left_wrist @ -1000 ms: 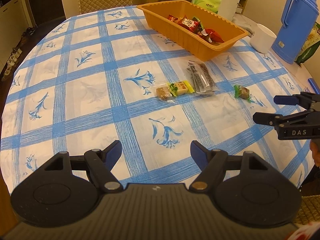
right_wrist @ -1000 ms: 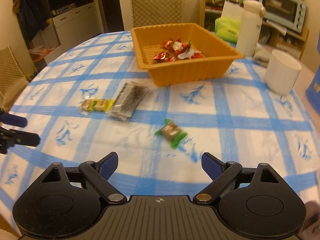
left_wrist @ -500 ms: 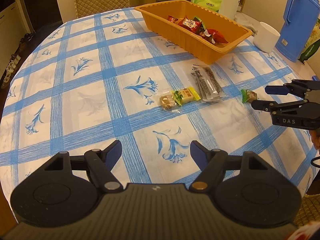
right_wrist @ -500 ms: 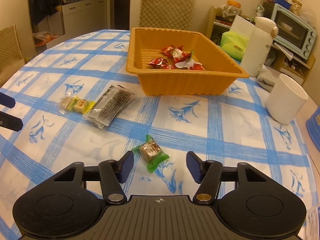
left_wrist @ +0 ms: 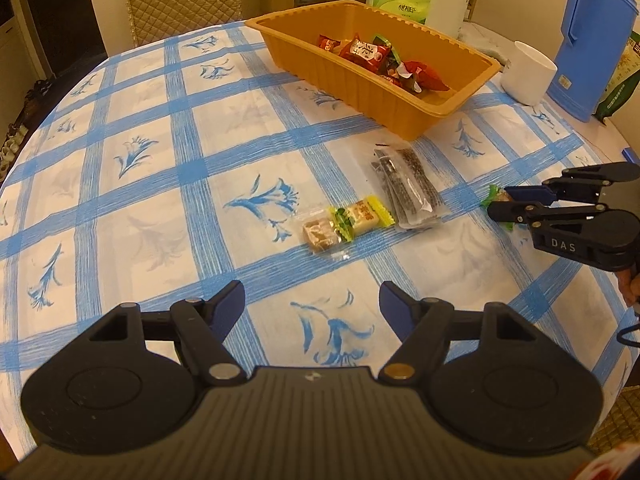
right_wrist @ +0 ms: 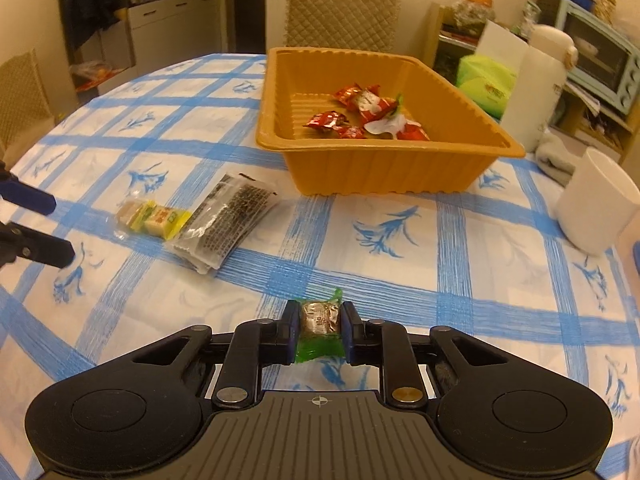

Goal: Organize snacks
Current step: 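Grasp the green-wrapped candy with the right tool while the left tool grasps a clear snack packet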

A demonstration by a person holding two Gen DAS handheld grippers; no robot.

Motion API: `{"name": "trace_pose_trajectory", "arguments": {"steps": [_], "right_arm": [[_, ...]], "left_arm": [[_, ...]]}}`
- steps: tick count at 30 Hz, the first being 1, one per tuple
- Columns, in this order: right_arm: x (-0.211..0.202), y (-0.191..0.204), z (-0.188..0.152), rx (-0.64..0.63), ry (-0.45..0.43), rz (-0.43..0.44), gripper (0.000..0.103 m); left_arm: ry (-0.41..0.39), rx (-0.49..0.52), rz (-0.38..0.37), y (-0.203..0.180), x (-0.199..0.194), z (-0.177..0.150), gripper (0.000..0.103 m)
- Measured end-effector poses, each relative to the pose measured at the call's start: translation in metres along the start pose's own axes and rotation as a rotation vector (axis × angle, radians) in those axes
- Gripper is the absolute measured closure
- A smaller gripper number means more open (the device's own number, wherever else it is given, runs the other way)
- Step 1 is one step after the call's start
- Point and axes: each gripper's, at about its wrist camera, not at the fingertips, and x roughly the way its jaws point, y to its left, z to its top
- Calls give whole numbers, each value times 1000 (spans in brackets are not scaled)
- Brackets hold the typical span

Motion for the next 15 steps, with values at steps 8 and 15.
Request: {"name": "trace_pose_trajectory", "arguments": {"steps": [8,15], "right_arm": [[-5,-12,-2,139,5,-26,81],[-6,-13,-4,167,0,-33,81]], "left_arm": [[1,15,1,2,20,14,34],[6,30,18,4,40,24,34]]}}
